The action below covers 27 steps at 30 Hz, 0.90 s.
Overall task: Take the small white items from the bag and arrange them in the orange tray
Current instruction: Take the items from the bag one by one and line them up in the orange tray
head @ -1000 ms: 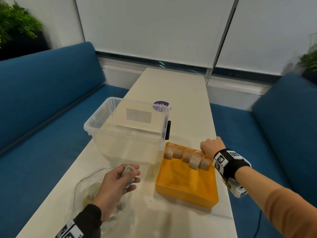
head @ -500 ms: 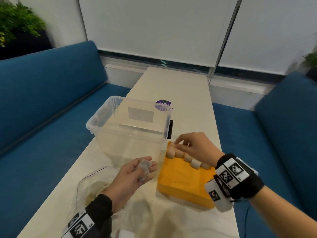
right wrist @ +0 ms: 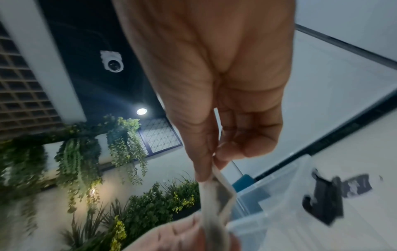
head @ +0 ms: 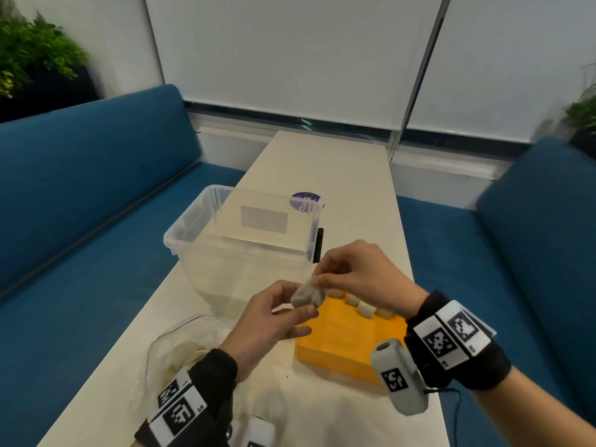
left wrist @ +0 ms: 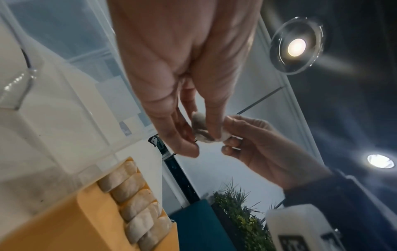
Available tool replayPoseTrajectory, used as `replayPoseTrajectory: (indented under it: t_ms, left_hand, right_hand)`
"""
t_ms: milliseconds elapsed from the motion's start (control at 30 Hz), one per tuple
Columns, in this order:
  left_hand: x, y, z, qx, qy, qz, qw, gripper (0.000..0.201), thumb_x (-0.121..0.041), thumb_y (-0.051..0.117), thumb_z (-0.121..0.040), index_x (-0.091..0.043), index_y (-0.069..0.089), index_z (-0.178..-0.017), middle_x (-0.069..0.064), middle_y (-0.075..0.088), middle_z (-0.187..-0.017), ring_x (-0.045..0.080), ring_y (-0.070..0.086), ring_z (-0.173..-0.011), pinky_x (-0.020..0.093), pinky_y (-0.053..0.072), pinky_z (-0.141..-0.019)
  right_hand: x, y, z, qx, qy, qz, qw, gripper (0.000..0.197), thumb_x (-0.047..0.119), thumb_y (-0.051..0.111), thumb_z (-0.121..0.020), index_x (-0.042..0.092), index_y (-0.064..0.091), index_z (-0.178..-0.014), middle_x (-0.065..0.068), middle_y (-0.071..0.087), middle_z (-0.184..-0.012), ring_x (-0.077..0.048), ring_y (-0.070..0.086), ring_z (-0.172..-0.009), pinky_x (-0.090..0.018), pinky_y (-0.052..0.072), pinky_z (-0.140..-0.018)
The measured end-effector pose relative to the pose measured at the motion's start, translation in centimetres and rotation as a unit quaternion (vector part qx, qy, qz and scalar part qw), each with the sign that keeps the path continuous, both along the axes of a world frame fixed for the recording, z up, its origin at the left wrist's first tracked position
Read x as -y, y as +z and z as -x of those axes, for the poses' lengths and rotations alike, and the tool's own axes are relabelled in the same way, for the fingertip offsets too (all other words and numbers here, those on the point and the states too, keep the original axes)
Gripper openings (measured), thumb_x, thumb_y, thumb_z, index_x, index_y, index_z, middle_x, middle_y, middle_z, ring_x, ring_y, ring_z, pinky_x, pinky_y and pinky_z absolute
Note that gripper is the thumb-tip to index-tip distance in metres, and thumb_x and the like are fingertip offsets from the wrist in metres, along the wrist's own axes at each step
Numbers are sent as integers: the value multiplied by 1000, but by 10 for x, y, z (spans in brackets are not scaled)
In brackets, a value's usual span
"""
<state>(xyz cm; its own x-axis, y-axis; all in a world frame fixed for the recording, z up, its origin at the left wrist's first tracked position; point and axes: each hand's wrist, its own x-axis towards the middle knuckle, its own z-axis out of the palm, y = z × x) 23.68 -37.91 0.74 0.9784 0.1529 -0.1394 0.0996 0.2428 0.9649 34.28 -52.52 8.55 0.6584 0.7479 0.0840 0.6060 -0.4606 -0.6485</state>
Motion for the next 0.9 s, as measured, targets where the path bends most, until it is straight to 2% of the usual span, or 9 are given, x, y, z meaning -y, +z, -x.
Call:
replayPoseTrajectory:
  t_ms: [133, 267, 367, 467, 567, 633, 733, 800, 900]
  left_hand:
    - [3, 1, -3, 30, 15, -35, 999, 28, -16, 74, -76, -1, 66, -99, 12, 71, -94, 24, 71, -90, 30, 57, -77]
    - [7, 3, -9, 50, 14, -32, 998, 25, -1, 69, -83, -4, 67, -107, 12, 73, -103, 26, 70, -97, 34, 58, -82]
    - [11, 4, -14, 53, 28, -22, 998, 24, 0, 69, -82, -5, 68, -105, 13, 73, -103, 28, 70, -99, 35, 57, -84]
    - [14, 5, -16, 59, 39, 3, 997, 29, -2, 70, -82, -5, 66, -111, 11, 73, -106, 28, 69, -102, 37, 56, -87]
    - [13, 5, -16, 32, 24, -16, 999, 45, -10, 74, -81, -18, 61, -123, 2, 70, -116, 21, 69, -103, 39, 58, -86]
    - [9, 4, -12, 9, 22, -80, 997, 42, -14, 73, -83, -26, 61, -122, -5, 66, -118, 14, 69, -99, 33, 59, -83]
    - [-3, -1, -3, -17, 47, -124, 991, 24, -14, 69, -88, -22, 67, -111, -3, 69, -112, 12, 69, -94, 27, 58, -78]
    - [-12, -7, 5, -36, 67, -124, 989, 18, -12, 66, -89, -19, 69, -106, 0, 71, -106, 13, 69, -91, 26, 57, -75]
    - [-25, -14, 21, -58, 93, -132, 985, 16, -12, 64, -91, -20, 70, -104, -1, 73, -100, 14, 70, -86, 25, 55, -72]
  right_hand:
    - [4, 27, 2, 63, 30, 60, 996, 14, 24, 69, -84, 18, 75, -96, 6, 70, -85, -6, 60, -75, -18, 50, -71]
    - [4, 47, 11, 124, 66, 88, 986, 16, 24, 66, -86, 20, 73, -100, 7, 67, -88, -2, 57, -71, -7, 45, -68]
    - [6, 54, 11, 159, 63, 99, 980, 17, 30, 66, -85, 21, 72, -99, 14, 59, -81, 1, 52, -67, -7, 41, -63]
    - [9, 54, 6, 162, 32, 96, 982, 14, 30, 64, -87, 19, 70, -94, 13, 59, -81, 2, 51, -67, -7, 38, -59]
    - [11, 43, -8, 156, -15, 69, 985, 12, 23, 62, -90, 15, 68, -96, 10, 59, -80, 0, 51, -66, -11, 40, -64]
    - [14, 32, -22, 155, -58, 75, 983, 12, 19, 60, -91, 14, 68, -98, 8, 58, -77, -4, 51, -66, -16, 41, -65]
    - [16, 5, -45, 126, -109, 132, 977, 17, 14, 55, -93, 11, 69, -102, 0, 61, -88, -13, 54, -80, -15, 39, -66]
    - [16, -22, -57, 98, -116, 192, 969, 19, 13, 53, -93, 11, 69, -102, -6, 65, -103, -19, 58, -91, -21, 44, -78]
    - [14, -64, -68, 66, -118, 265, 955, 17, 16, 53, -91, 15, 69, -99, -8, 66, -104, -23, 62, -91, -27, 50, -80]
